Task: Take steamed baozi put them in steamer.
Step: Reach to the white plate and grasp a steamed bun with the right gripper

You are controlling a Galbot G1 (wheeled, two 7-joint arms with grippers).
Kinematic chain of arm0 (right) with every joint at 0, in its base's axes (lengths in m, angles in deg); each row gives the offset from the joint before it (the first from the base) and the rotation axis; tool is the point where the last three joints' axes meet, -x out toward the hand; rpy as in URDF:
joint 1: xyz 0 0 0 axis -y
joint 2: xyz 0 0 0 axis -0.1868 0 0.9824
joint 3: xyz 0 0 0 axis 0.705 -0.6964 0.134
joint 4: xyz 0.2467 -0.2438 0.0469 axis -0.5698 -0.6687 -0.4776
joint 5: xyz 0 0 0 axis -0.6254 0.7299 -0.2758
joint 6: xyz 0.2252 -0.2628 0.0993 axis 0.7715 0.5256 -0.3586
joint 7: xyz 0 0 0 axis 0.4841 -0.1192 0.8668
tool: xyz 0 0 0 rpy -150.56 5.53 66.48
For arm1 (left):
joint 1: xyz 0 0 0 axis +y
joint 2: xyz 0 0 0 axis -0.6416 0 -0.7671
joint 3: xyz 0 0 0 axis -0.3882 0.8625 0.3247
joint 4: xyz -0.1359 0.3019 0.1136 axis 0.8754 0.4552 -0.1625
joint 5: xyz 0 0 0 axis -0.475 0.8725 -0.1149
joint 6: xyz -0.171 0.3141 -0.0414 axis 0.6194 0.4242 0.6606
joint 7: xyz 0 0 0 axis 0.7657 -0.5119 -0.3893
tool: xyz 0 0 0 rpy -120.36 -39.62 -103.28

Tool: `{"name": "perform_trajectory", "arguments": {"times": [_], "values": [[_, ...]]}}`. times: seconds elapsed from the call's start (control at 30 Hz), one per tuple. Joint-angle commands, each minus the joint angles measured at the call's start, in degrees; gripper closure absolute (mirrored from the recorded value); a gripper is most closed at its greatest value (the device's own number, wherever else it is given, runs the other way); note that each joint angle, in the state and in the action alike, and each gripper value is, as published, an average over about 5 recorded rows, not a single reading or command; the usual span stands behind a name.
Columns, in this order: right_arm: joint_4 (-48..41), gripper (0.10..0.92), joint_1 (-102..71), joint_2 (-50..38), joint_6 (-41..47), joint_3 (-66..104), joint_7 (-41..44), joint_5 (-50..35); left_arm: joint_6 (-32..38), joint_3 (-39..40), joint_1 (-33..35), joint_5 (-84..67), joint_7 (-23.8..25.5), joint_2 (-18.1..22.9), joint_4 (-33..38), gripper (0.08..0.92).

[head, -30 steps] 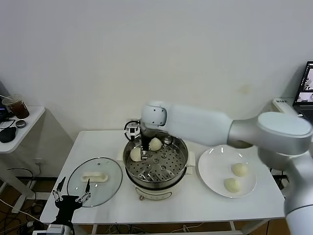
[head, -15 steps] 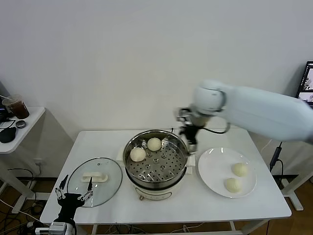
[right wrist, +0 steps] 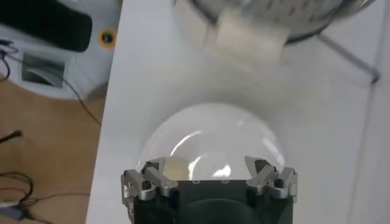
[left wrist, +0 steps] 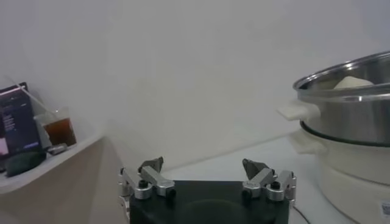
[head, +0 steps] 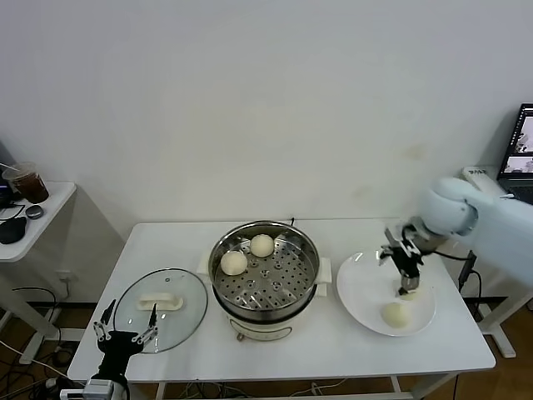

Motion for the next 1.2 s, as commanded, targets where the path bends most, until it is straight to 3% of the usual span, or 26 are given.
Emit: {"name": "perform_trajectory", "arguments": {"times": [0.03, 0.77, 1.2], "values": [[-3.2, 0.203, -20.3, -4.5, -4.4, 12.8, -1.8, 10.8, 0.0, -0.2, 0.1, 0.1, 0.0, 0.1, -0.1, 0.177], [-13.1, 0.213, -29.0, 7.0, -3.4, 19.2, -7.3, 13.7, -0.1, -1.4, 0.4, 0.2, 0.0, 0.4, -1.0, 0.177], [-13.0, 0.446, -28.0, 6.8, -1.5, 19.2, -6.1, 14.1, -0.2, -1.6, 0.6, 0.1, 0.0, 0.6, -0.7, 0.177]]}}
